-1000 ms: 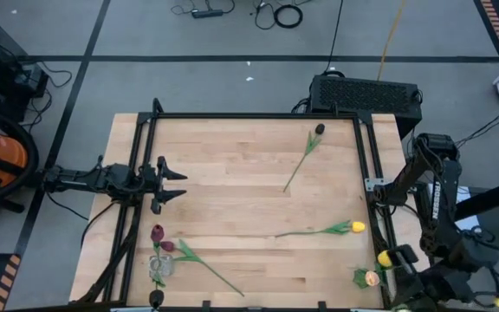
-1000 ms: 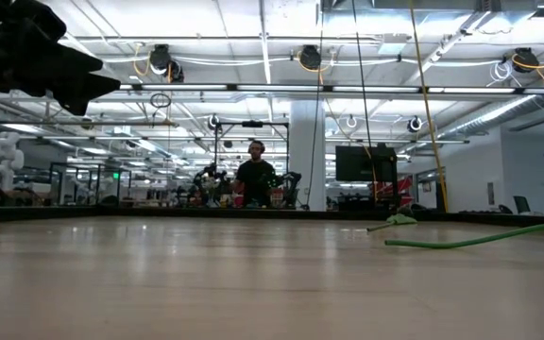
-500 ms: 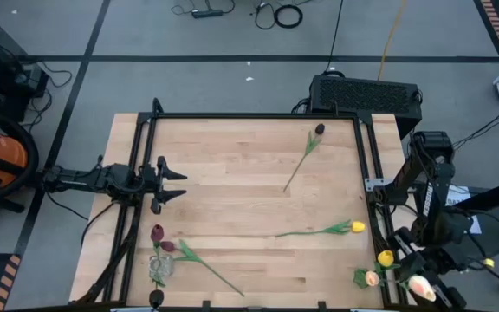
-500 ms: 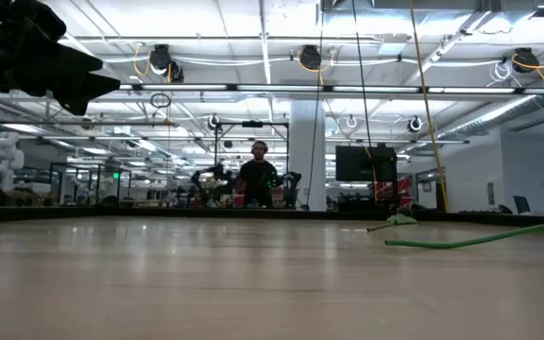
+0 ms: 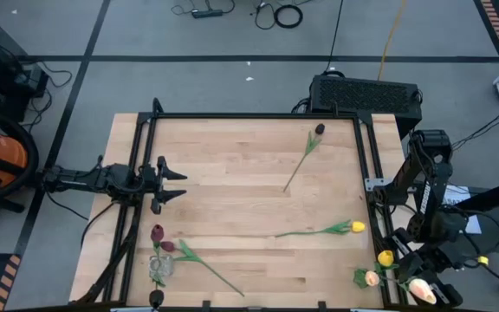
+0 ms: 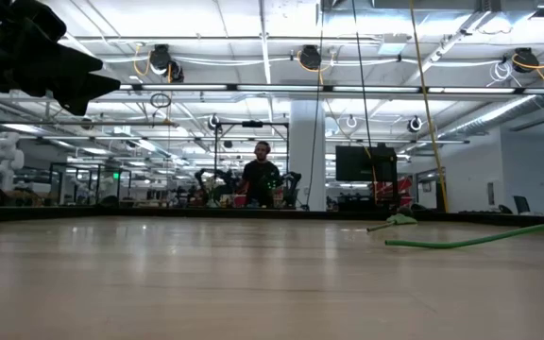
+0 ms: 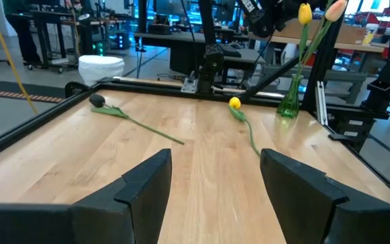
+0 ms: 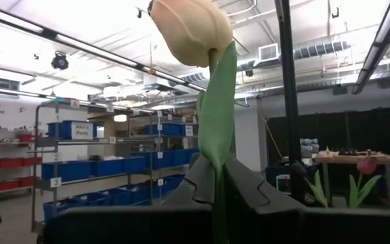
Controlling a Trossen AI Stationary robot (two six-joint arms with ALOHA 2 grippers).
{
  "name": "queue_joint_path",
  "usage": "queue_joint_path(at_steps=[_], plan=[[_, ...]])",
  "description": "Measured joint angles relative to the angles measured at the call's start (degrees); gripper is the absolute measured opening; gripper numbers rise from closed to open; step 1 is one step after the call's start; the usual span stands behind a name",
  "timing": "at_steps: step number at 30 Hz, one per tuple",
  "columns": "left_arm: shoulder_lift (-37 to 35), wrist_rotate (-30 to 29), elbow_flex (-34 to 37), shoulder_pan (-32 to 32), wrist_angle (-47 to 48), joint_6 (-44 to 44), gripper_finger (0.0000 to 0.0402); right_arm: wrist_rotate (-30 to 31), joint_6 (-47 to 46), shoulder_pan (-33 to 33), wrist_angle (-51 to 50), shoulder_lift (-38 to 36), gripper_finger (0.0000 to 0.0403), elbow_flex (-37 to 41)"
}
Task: Sort flowers into vase by color
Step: Put the pink tulip into the green vase
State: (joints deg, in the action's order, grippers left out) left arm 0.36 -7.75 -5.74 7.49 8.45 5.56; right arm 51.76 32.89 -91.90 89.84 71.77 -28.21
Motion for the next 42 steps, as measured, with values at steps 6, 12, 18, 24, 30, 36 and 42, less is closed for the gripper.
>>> queue_joint_path(at_steps=[6, 12, 18, 24, 30, 36, 42], plan=[[0.0, 0.0, 0.01, 0.02, 0.0, 0.01, 0.0232, -0.71, -1.87, 0.02, 0.1, 0.34, 0.0, 1.85], [0.0, 0.0, 0.02, 0.02, 0.01, 0.01, 0.0232, -1.15, -7.34, 0.0, 0.24, 0.33, 0.0, 6.16], [0.0, 0.0, 0.02, 0.02, 0.02, 0.01, 0.0232, -1.31, -9.51, -0.04, 0.04, 0.5, 0.0, 9.31], [0.0, 0.0, 0.0, 0.02, 0.02, 0.0, 0.0232, -1.29, -11.16, -0.08, -0.11, 0.57, 0.0, 12.22], [0.0, 0.0, 0.02, 0.02, 0.01, 0.02, 0.0232, -1.09, -13.7, -0.04, -3.06, 0.38, 0.0018, 13.07], [0.0, 0.0, 0.02, 0.02, 0.0, 0.0, 0.0232, -0.67, -15.19, -0.02, -5.46, 0.35, 0.0032, 13.05], [0.0, 0.0, 0.02, 0.02, 0.02, 0.02, 0.0232, -0.51, -16.78, 0.0, -6.28, 0.35, 0.0033, 13.05]])
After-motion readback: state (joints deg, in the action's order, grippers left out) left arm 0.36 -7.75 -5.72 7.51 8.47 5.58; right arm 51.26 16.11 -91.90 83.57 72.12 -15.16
